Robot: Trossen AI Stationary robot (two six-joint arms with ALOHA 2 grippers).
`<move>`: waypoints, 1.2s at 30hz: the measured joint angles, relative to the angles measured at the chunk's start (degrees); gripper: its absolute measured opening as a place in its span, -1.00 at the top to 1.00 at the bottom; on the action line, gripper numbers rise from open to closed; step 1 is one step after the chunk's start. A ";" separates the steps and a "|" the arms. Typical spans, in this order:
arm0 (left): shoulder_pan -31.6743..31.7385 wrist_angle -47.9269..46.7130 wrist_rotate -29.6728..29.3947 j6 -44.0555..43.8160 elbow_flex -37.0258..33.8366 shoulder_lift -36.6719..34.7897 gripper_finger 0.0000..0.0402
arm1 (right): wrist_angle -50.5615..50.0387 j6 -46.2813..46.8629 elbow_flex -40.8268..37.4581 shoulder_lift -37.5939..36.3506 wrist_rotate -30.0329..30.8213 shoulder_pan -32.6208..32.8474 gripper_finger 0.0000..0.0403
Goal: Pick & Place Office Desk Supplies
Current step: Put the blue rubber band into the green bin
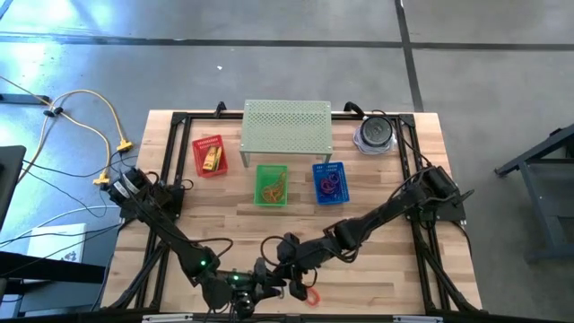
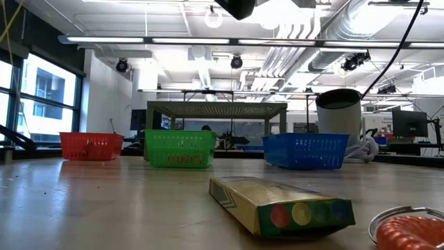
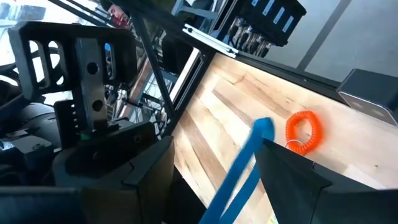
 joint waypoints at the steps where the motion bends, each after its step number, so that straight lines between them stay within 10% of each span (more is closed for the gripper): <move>1: 0.00 0.00 -0.01 0.00 0.00 0.00 -0.07 | -0.02 -0.01 0.00 0.00 0.00 0.02 0.99; 19: -0.09 -1.22 0.68 -7.89 -0.02 0.00 0.95 | -0.24 -0.12 0.00 0.00 -0.30 0.08 0.99; 28: -0.93 -1.34 0.75 -11.32 -0.07 0.00 0.99 | -1.93 -2.10 0.00 0.02 0.81 0.69 0.92; 36: -0.96 -3.30 2.58 -19.46 -0.11 0.00 1.00 | -1.55 -3.23 0.00 0.02 10.43 2.00 0.41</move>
